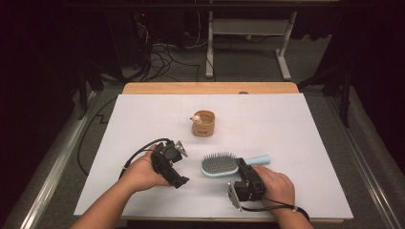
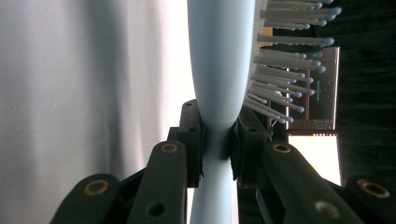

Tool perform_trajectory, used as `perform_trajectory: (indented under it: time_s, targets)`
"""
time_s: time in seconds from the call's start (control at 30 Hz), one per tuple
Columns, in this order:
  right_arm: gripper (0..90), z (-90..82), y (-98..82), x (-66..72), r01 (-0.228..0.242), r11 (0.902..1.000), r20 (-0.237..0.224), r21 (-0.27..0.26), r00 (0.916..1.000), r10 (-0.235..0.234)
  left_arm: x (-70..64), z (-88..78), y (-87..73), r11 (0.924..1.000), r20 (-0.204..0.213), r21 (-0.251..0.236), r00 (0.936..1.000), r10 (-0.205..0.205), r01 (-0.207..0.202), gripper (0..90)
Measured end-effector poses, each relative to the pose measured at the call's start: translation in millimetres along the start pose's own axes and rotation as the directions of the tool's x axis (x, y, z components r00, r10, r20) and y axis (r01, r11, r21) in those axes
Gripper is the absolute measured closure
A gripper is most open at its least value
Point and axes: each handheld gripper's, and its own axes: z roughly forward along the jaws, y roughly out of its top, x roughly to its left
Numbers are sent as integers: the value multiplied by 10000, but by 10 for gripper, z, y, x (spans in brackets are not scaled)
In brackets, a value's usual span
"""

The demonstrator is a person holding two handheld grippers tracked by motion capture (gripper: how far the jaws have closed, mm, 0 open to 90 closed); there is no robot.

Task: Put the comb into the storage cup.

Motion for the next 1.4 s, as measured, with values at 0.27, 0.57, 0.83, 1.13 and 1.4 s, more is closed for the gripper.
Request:
perform_trajectory:
  time_s: [0.27, 0.57, 0.83, 1.13, 1.4]
  targets:
    - [779, 8, -16, 14, 167, 9998, -19, 85, 9999, -167, 139, -8, -93, 9989, -113, -161, 9989, -444, 442, 8]
    - [779, -3, -33, -6, 17, 9998, -42, 190, 10000, -17, 223, -40, -145, 9936, 289, -860, 9970, -713, 735, 5]
    - [779, -6, -40, -17, -151, 9997, 13, 176, 9999, 150, 283, -135, -147, 9665, 841, -2299, 9917, -973, 1143, 6]
    - [779, -18, -65, -48, -520, 9984, -46, 223, 9986, 522, 346, -162, -244, 8861, 1614, -4282, 9798, -1181, 1774, 5]
    - [778, -35, -86, -78, -873, 9959, -22, 253, 9962, 873, 419, -189, -342, 8124, 2121, -5372, 9686, -1299, 2267, 4]
